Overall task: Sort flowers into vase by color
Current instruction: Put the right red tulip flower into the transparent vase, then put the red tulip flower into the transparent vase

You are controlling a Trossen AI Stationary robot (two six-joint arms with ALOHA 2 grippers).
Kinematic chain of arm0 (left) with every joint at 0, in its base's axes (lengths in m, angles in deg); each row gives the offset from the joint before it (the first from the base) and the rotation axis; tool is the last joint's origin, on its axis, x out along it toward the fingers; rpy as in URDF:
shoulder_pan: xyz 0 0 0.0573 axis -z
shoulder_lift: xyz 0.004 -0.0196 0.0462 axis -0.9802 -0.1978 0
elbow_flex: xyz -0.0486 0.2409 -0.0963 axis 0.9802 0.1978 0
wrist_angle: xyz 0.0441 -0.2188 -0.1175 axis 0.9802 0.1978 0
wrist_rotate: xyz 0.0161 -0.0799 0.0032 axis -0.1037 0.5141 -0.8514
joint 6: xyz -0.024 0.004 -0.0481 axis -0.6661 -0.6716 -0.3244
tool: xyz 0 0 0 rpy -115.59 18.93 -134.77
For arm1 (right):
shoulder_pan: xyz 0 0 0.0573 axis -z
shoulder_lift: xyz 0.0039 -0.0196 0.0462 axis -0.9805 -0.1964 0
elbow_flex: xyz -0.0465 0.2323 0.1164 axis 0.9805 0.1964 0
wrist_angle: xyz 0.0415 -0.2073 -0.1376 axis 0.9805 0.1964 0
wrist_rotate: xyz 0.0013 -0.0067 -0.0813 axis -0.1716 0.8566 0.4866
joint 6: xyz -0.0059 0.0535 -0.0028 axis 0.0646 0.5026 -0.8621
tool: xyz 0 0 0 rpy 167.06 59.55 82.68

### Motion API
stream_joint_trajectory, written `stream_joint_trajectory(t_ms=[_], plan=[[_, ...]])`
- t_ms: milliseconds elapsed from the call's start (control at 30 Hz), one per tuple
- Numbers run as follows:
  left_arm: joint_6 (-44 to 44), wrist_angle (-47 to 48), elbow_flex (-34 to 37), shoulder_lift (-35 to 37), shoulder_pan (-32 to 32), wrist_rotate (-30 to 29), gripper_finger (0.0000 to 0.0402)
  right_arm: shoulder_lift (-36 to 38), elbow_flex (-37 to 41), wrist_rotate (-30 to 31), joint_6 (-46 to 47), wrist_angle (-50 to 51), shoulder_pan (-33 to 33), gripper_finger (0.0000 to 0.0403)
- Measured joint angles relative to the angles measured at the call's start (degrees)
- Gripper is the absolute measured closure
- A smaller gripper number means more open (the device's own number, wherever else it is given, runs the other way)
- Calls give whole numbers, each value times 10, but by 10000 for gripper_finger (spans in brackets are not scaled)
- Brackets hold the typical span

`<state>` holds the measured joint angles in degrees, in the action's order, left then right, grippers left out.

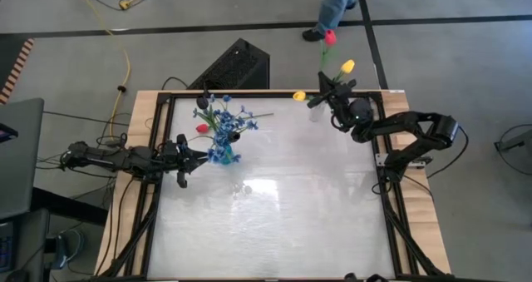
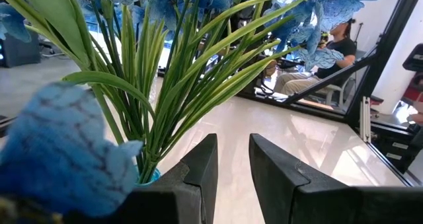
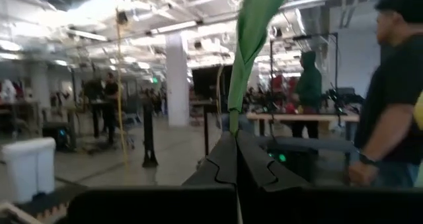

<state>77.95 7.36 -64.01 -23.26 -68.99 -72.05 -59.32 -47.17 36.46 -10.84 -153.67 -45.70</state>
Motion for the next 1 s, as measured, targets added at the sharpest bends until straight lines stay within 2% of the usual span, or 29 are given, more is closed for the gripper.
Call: stream_joint_trajectory(t_ms=[433,767,900,1000], plan=[[0,0,0,0,0,0,326,0,0,22,-4,17,-5,342],[0,0,0,0,0,0,326,14,0,182,-180,33,-81,296],[0,0,0,0,0,0,326,45,0,237,-238,85,-120,279],[0,0,0,0,0,0,326,82,0,273,-243,154,-151,272]])
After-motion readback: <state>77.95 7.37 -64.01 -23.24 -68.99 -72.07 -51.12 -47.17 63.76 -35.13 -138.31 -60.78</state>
